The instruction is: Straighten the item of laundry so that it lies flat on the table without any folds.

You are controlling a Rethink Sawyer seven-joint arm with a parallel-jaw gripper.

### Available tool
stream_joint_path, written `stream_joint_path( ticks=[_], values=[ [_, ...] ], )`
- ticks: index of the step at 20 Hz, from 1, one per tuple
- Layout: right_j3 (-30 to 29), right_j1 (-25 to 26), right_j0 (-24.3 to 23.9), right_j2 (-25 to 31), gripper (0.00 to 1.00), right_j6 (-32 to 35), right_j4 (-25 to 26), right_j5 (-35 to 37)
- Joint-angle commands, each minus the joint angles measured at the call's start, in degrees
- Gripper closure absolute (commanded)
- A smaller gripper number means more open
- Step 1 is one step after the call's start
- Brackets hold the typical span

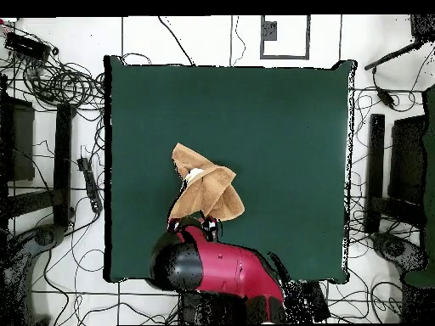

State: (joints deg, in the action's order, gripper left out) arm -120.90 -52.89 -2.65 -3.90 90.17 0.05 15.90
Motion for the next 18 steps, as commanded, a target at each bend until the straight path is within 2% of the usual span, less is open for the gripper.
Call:
stream_joint_path(
  ticks=[1,8,18],
  values=[
    [3.60,8.90,1.21,1.58,0.00,9.74,0.90,-4.18],
    [5.74,10.58,1.01,1.78,0.00,8.82,0.78,-5.65],
    [14.66,14.29,1.89,0.95,0.00,9.11,-1.59,-0.86]
  ],
)
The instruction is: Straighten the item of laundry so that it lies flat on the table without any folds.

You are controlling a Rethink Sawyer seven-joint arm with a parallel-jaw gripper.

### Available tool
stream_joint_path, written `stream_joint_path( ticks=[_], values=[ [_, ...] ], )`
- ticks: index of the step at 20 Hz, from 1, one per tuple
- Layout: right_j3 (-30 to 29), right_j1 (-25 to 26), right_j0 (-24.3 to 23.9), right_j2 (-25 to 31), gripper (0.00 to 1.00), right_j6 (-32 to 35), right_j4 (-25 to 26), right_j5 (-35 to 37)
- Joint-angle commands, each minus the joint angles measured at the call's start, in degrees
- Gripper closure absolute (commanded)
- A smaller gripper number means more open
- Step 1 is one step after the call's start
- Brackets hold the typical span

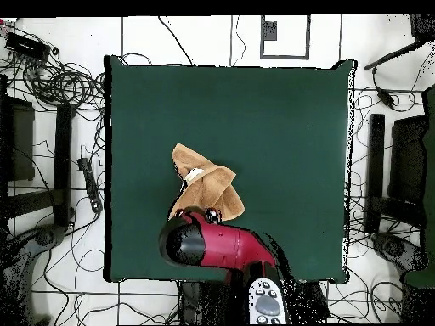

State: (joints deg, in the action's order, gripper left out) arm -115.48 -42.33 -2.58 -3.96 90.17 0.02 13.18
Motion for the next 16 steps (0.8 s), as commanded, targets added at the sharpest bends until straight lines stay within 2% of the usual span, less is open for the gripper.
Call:
stream_joint_path(
  ticks=[1,5,16],
  values=[
    [9.82,3.92,1.62,1.31,0.00,8.67,-1.40,2.54],
    [10.86,4.58,0.42,2.36,0.00,7.41,-0.58,2.86],
    [14.89,10.59,-3.96,4.96,0.00,5.00,1.30,0.64]
  ],
)
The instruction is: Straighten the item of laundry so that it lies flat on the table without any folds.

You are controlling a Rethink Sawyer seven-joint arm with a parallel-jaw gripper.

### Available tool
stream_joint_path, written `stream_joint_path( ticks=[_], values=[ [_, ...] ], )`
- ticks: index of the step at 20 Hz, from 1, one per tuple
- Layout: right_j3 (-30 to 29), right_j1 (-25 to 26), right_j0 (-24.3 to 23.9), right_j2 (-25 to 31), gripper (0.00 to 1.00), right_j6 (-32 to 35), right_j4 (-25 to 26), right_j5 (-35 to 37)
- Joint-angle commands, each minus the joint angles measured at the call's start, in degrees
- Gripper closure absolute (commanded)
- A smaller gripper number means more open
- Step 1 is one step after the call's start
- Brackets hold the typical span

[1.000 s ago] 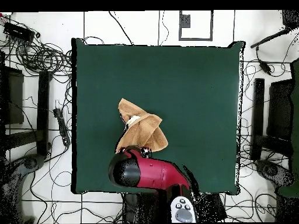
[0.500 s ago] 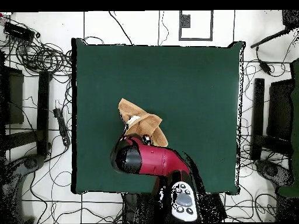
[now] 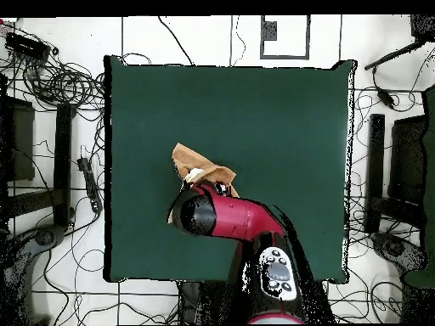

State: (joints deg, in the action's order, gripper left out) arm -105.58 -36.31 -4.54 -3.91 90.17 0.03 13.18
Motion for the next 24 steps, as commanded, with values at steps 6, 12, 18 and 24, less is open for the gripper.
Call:
stream_joint_path(
  ticks=[6,12,18,24],
  values=[
    [5.03,5.52,-3.03,4.86,0.00,4.96,2.43,-0.73],
    [3.92,6.06,-3.43,4.84,0.00,5.68,2.83,-1.90],
    [2.87,6.26,-1.56,3.83,0.00,8.18,2.85,-3.36],
    [0.68,2.14,-5.49,4.60,0.00,6.29,4.36,-1.83]
  ],
)
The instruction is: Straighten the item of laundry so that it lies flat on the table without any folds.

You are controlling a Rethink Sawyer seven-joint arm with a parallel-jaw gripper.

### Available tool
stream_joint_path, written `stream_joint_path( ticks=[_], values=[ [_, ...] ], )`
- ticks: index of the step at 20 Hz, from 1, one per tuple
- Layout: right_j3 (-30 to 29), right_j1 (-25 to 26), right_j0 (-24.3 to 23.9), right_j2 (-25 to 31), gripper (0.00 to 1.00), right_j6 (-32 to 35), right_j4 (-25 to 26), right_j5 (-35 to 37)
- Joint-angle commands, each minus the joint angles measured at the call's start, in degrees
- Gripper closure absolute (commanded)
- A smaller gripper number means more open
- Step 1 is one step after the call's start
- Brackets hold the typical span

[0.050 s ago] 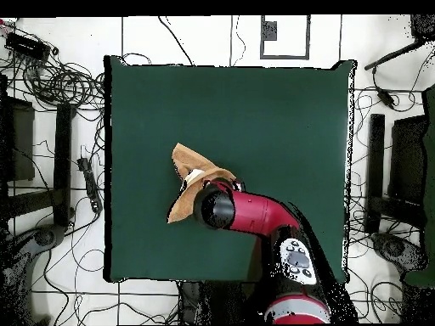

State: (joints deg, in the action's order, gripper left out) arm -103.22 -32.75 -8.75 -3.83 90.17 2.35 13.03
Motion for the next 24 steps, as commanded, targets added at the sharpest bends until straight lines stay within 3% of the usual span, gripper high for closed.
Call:
stream_joint_path(
  ticks=[1,9,19,22,24],
  values=[
    [-1.67,-1.39,-1.46,4.66,0.00,6.25,2.17,-1.73],
    [1.61,0.78,-4.16,6.40,0.00,5.05,1.93,-0.59],
    [2.12,1.08,-2.30,6.42,0.00,5.44,2.44,-1.37],
    [-2.21,-0.88,-8.64,16.25,0.00,1.80,3.28,-1.81],
    [-5.37,-4.03,-10.05,18.94,0.00,2.28,2.65,-0.37]
  ],
)
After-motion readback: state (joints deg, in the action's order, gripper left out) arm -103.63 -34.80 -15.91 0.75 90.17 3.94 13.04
